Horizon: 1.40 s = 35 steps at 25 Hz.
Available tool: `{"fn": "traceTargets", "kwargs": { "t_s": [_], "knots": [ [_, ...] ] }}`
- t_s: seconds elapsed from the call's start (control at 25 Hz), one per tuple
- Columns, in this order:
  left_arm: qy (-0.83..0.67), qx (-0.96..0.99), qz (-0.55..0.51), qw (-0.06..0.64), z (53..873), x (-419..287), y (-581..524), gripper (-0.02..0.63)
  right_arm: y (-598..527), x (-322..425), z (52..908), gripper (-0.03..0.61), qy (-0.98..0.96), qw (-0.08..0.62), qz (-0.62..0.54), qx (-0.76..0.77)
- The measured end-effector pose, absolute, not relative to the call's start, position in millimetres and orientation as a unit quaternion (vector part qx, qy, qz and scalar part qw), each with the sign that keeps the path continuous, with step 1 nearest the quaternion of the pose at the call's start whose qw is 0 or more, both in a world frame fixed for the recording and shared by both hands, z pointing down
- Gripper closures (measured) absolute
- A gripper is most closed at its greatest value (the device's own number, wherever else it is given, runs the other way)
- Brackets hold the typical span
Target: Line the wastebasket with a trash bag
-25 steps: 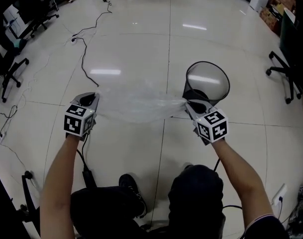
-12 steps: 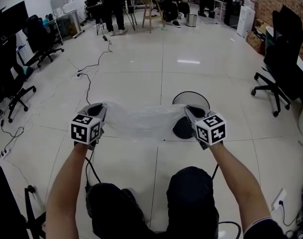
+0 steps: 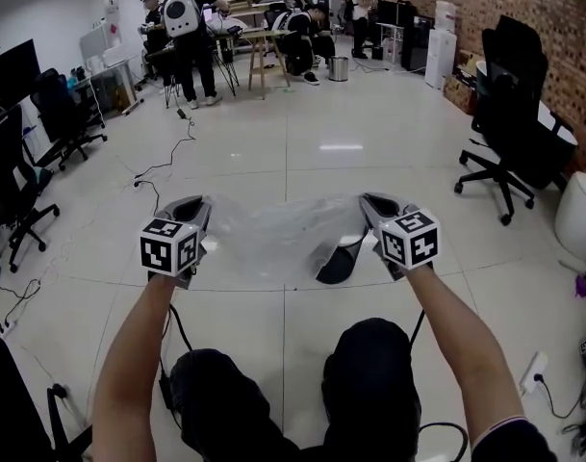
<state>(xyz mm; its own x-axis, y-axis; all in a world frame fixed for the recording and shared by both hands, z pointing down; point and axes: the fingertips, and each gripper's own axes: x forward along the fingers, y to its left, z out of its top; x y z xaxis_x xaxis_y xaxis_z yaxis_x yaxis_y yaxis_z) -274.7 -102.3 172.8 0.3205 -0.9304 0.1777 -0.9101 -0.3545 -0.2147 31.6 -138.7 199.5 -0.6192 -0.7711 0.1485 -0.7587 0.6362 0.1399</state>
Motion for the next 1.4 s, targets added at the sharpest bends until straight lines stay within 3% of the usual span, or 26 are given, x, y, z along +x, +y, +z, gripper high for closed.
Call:
{"fn": "traceTargets", "kwargs": {
  "t_s": [0.44, 1.4],
  "knots": [
    [0.527, -0.841, -0.106, 0.065, 111.2, -185.0, -106.9, 0.603, -123.1, 119.9, 144.6, 0.577, -0.874, 0.083, -0.056, 0.475],
    [0.462, -0.881, -0.075, 0.074, 95.0, -104.8, -185.2, 0.603, -168.0, 160.4, 110.4, 0.577, -0.851, 0.072, -0.075, 0.515]
  ]
}}
